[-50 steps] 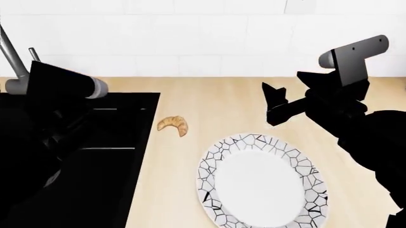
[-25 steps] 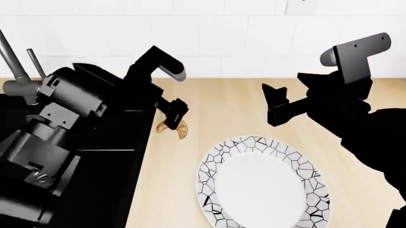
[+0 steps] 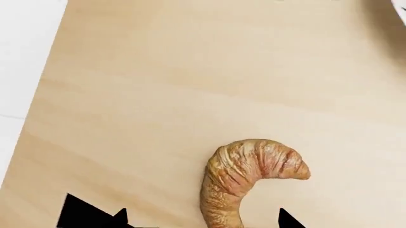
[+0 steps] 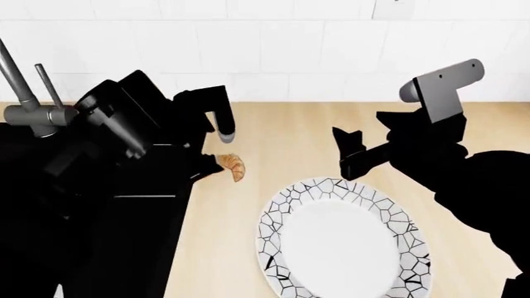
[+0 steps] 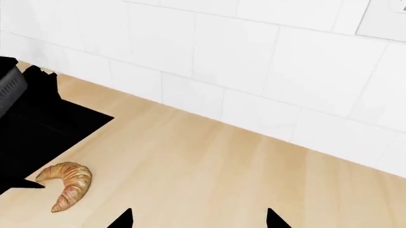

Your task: Place the pastries on the plates.

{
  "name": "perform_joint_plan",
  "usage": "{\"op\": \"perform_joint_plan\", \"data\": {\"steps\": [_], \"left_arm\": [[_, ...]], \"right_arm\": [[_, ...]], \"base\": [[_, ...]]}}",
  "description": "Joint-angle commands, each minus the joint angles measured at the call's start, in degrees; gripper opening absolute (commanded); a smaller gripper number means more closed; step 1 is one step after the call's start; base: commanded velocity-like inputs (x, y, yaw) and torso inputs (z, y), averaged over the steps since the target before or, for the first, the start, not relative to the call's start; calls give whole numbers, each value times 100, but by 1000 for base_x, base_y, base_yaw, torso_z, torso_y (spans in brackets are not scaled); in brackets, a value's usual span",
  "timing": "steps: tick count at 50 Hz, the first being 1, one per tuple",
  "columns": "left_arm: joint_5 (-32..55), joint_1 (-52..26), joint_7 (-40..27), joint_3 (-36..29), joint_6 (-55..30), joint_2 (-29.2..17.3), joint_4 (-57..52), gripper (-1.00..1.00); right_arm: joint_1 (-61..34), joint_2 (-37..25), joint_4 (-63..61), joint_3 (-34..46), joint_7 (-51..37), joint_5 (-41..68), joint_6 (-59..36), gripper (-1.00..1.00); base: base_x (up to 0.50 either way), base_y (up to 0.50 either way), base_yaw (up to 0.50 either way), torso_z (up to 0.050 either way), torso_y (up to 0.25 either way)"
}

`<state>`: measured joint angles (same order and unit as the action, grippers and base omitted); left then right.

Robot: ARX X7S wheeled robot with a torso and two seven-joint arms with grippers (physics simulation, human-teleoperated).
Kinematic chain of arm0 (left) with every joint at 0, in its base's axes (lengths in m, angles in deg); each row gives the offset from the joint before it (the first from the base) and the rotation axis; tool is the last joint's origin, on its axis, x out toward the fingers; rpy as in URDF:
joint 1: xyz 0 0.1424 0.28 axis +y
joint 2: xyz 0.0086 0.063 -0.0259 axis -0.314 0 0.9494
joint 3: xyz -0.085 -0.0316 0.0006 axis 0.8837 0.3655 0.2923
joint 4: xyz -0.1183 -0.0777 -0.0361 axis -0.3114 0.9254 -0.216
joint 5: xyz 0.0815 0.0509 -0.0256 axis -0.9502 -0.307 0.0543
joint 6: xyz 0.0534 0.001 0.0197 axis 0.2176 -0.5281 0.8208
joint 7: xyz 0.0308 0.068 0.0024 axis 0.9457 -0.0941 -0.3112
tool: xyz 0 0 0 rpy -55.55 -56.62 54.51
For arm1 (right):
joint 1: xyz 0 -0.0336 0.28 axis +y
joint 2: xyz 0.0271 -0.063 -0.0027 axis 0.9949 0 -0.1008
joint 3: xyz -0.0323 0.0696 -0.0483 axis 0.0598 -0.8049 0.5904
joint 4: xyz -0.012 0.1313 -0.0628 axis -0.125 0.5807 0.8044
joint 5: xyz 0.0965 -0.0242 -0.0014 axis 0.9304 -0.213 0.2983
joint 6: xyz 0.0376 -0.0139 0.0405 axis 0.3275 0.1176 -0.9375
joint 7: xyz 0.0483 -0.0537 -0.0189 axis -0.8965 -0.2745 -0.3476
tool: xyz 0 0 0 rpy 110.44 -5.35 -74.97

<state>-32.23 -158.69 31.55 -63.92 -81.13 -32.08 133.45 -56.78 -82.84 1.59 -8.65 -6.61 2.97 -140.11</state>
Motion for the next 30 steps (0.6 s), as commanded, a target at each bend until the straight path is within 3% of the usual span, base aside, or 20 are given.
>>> {"op": "perform_joint_plan", "data": {"steps": [1, 3, 10, 12, 30], "left_arm": [[40, 182, 245, 30, 853, 260, 797, 100], [38, 319, 245, 61, 1036, 437, 1074, 100], [-88, 289, 94, 393, 315, 586, 1090, 100], [-169, 334, 316, 400, 565, 595, 1089, 100], [-745, 535, 615, 303, 507, 658, 1087, 100]], "right_arm": [[138, -14, -10, 29, -13, 53, 32, 100], [151, -6, 28, 71, 6, 34, 83, 100], [230, -25, 85, 105, 30, 12, 192, 100], [253, -49, 38, 17, -1, 59, 155, 100], [465, -65, 86, -24, 30, 95, 350, 100]], "base": [[0, 0, 0, 0, 0], [0, 0, 0, 0, 0], [0, 0, 0, 0, 0], [0, 0, 0, 0, 0], [0, 0, 0, 5, -159]]}}
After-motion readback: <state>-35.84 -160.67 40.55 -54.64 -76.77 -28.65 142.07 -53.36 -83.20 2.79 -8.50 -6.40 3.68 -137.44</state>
